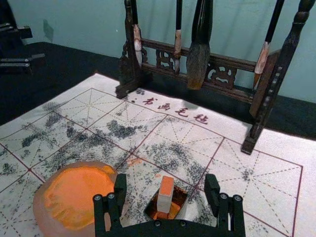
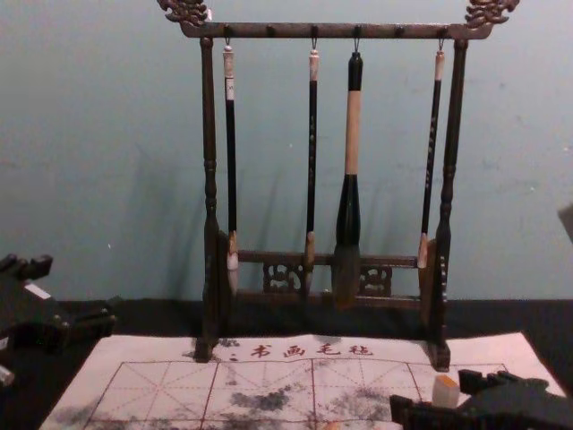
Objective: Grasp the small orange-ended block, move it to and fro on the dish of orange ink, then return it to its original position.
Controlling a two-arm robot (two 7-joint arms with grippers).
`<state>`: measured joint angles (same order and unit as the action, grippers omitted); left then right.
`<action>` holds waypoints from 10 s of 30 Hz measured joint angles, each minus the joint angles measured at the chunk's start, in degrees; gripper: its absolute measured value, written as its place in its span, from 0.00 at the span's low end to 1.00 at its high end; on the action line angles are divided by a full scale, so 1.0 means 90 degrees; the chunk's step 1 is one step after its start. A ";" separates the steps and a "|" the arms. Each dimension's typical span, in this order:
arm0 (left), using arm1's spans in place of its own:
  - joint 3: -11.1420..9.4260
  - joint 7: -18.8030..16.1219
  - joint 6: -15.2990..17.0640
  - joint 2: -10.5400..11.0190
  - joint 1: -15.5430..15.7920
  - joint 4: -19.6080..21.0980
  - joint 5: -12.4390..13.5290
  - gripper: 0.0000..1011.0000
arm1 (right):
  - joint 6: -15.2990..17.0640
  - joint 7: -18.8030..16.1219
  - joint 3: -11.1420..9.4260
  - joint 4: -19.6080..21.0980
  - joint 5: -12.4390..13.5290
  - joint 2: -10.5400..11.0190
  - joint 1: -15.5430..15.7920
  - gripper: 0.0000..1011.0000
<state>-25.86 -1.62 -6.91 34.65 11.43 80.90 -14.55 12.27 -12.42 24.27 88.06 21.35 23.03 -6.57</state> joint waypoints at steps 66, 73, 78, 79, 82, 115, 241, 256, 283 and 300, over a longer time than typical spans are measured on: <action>0.0000 0.0000 0.0000 0.0000 0.0000 0.0000 0.0000 0.99 | -0.0517 -0.0902 -0.0555 0.0901 0.0189 0.0168 0.0276 0.13; 0.0000 0.0000 0.0000 0.0000 0.0000 0.0000 0.0000 0.99 | -0.1537 -0.1661 -0.0264 0.0310 0.0127 0.0149 -0.0139 0.13; 0.0000 0.0000 0.0000 0.0000 0.0000 0.0000 0.0000 0.99 | -0.1714 -0.2111 0.0062 -0.0178 0.0075 0.0108 -0.0523 0.13; 0.0000 0.0000 0.0000 0.0000 0.0000 0.0000 0.0000 0.99 | -0.1666 -0.2202 0.0164 -0.0291 0.0050 0.0099 -0.0642 0.13; 0.0000 0.0000 0.0000 0.0000 0.0000 0.0000 0.0000 0.99 | -0.1521 -0.2338 0.0335 -0.0489 0.0026 0.0080 -0.0885 0.13; 0.0000 0.0000 0.0000 0.0000 0.0000 0.0000 0.0000 0.99 | -0.0765 -0.2688 0.1244 -0.1520 -0.0045 -0.0034 -0.1880 0.13; 0.0000 0.0000 0.0000 0.0000 0.0000 0.0000 0.0000 0.99 | -0.0635 -0.2463 0.1312 -0.1629 -0.0219 -0.0123 -0.1928 0.13; 0.0000 0.0000 0.0000 0.0000 0.0000 0.0000 0.0000 0.99 | -0.0598 -0.2485 0.1203 -0.1247 -0.0197 0.0169 -0.1670 0.13; 0.0000 0.0000 0.0000 0.0000 0.0000 0.0000 0.0000 0.99 | -0.0537 -0.2612 0.1376 -0.0965 -0.0045 0.0181 -0.1524 0.13; 0.0000 0.0000 0.0000 0.0000 0.0000 0.0000 0.0000 0.99 | -0.0541 -0.2505 0.1453 -0.1456 -0.0114 -0.0168 -0.1827 0.13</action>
<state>-25.86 -1.62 -6.91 34.65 11.43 80.90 -14.55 7.40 -34.97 37.35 74.96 20.32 21.51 -23.01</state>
